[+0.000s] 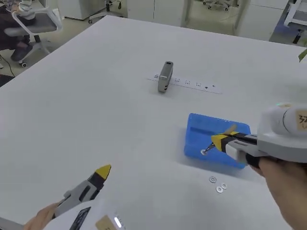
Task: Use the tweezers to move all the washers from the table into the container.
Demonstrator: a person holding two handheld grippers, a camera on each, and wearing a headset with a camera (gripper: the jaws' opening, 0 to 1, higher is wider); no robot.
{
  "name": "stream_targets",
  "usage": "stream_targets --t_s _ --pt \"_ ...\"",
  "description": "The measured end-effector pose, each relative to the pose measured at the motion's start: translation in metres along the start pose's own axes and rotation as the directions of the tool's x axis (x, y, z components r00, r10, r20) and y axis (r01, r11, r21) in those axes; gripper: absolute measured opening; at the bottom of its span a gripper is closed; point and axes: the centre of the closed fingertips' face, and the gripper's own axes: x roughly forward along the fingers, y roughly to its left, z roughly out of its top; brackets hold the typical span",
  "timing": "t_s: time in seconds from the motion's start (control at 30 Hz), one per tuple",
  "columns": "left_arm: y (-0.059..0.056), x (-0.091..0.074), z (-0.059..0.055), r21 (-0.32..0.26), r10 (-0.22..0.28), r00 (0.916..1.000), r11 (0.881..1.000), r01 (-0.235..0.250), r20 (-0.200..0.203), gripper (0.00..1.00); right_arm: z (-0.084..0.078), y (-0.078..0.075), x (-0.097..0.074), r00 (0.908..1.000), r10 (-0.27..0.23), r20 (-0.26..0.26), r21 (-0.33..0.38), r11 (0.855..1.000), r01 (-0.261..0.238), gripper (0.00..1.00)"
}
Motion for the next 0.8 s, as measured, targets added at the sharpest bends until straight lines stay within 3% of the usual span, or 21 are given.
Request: stream_targets --t_s 0.23,0.67,0.8 --pt "0.003 0.0 -0.001 -0.016 0.006 1.0 1.0 -0.006 -0.002 0.98 0.008 -0.002 0.002 0.9999 -0.009 0.009 -0.044 0.999 0.01 0.01" --pt "0.004 0.0 -0.004 -0.017 0.01 0.9998 1.0 -0.01 -0.014 0.97 0.017 -0.01 0.008 0.9987 -0.027 0.042 -0.02 0.999 0.027 0.01" --pt "0.007 -0.002 0.001 -0.025 0.024 0.9996 0.999 -0.024 0.012 0.98 0.013 -0.014 0.014 0.9989 -0.035 0.031 -0.029 0.999 0.036 0.01"
